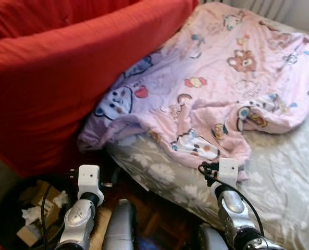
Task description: Clean up the room
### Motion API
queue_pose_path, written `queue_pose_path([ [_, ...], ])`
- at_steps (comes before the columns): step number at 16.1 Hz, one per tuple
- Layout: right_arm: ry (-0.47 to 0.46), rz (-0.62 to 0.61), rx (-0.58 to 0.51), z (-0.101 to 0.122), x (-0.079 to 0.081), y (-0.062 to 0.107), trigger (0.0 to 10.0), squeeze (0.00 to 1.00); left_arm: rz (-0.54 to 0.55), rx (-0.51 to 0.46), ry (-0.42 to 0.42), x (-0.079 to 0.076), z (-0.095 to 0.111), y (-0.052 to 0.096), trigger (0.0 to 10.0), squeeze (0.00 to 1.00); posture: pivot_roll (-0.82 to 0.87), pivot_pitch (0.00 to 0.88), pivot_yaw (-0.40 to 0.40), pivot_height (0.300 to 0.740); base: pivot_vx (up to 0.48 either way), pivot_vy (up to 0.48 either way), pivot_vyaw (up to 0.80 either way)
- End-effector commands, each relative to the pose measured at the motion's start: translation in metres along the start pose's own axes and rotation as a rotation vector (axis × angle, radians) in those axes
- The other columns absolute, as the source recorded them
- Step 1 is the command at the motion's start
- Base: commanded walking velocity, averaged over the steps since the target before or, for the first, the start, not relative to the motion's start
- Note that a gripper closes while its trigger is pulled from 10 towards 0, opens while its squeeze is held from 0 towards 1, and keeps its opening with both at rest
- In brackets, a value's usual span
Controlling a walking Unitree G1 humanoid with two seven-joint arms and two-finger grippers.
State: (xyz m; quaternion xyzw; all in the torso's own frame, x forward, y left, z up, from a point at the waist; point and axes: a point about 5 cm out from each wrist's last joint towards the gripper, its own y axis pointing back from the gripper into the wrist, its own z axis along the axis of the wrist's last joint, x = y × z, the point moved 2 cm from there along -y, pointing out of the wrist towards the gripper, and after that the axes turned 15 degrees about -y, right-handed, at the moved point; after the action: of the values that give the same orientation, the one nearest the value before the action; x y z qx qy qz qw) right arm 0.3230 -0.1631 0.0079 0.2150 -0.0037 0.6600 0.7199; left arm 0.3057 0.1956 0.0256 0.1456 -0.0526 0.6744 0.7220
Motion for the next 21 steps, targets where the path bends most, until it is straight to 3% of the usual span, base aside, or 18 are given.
queue_pose_path([
  [1, -0.005, -0.028, 0.026, -0.007, -0.007, 0.003, 10.0, 0.0, -0.012, 0.016, -0.008, -0.003, -0.005, 0.003, 10.0, 0.0, 0.18, 0.213, -0.015, 0.642, 0.3, 0.0, 0.0],
  [12, -0.026, -0.066, 0.031, -0.009, -0.013, 0.005, 10.0, 0.0, -0.005, 0.026, -0.019, -0.001, -0.007, 0.004, 10.0, 0.0, 0.18, 0.226, -0.017, 0.642, 0.243, 0.0, 0.0],
  [17, -0.065, -0.184, 0.073, -0.019, -0.033, 0.011, 10.0, 0.03, -0.003, 0.031, -0.022, 0.0, -0.008, 0.006, 10.0, 0.0, 0.19, 0.235, -0.019, 0.642, 0.0, 0.0, 0.0],
  [18, -0.06, -0.185, 0.084, -0.021, -0.034, 0.013, 10.0, 1.0, -0.003, 0.033, -0.022, 0.0, -0.009, 0.007, 10.0, 0.0, 0.19, 0.237, -0.02, 0.642, 0.0, 0.0, 0.0],
  [21, -0.053, -0.209, 0.092, -0.024, -0.038, 0.015, 10.0, 1.0, -0.003, 0.038, -0.022, -0.001, -0.011, 0.009, 10.0, 0.0, 0.19, 0.246, -0.019, 0.642, 0.0, 0.0, 0.0],
])
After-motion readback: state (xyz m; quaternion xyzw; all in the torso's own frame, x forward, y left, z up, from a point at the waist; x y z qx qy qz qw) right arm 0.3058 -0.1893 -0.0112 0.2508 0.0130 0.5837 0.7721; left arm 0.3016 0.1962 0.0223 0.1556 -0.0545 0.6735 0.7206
